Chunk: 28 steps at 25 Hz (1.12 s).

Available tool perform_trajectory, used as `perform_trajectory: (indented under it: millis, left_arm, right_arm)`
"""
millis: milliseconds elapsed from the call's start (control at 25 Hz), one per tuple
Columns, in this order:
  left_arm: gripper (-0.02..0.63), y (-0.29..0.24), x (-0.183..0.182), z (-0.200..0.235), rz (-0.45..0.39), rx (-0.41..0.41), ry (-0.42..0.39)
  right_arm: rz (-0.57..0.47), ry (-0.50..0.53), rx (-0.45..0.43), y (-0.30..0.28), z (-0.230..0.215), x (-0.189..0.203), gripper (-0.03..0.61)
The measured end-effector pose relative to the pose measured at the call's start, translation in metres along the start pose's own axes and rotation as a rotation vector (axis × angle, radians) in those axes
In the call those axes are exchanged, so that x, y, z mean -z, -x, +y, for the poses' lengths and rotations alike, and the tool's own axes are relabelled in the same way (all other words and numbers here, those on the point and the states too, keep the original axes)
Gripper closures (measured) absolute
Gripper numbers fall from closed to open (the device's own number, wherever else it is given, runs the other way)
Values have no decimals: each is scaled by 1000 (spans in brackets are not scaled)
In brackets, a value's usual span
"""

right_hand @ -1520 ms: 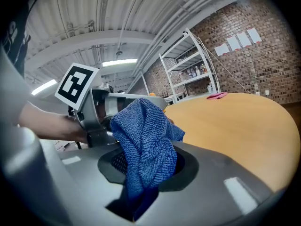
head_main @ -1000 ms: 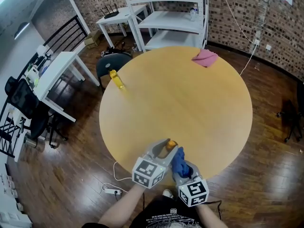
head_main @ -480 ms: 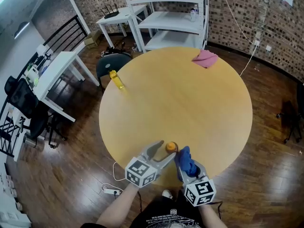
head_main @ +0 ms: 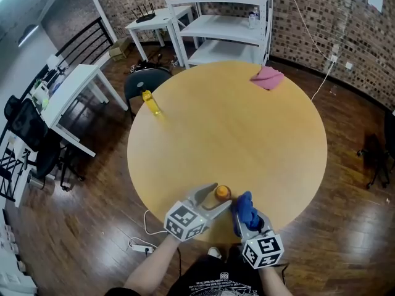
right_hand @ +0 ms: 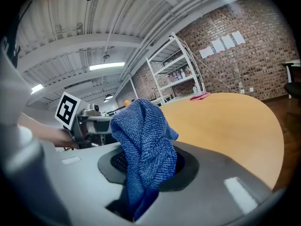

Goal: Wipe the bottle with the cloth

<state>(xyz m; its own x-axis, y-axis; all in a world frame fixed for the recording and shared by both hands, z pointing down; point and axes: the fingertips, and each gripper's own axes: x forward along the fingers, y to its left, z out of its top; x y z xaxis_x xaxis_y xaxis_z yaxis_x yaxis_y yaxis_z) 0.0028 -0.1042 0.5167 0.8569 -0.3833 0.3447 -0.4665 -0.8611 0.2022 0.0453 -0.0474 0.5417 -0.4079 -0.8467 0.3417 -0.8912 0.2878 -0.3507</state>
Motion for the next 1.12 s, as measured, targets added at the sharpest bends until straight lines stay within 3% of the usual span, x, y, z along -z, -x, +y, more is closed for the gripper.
perform_trajectory:
  millis: [200,360,520,760,920,1120]
  left_arm:
    - [337,3,-20,-12,9,100,-109]
    - [342,5,-23,-9,23,127,-142]
    - [457,4,-25,-8,40,156,-173]
    - [467,3,-23,-9,96,218,-213]
    - [472,2,-25,-7,109,190,-214]
    - [479,7,-26,3,57,51,-151]
  right_arm:
    - [0,3,-3,0,-1,-3,469]
    - [2,1,-4,-2,2,-3,469]
    - [2,2,0,0,1,-7,469]
    - [4,3,4,3,0,-5,469]
    - [7,4,4,2,1,-6,469]
    - [1,6,-2,0,4,-11,469]
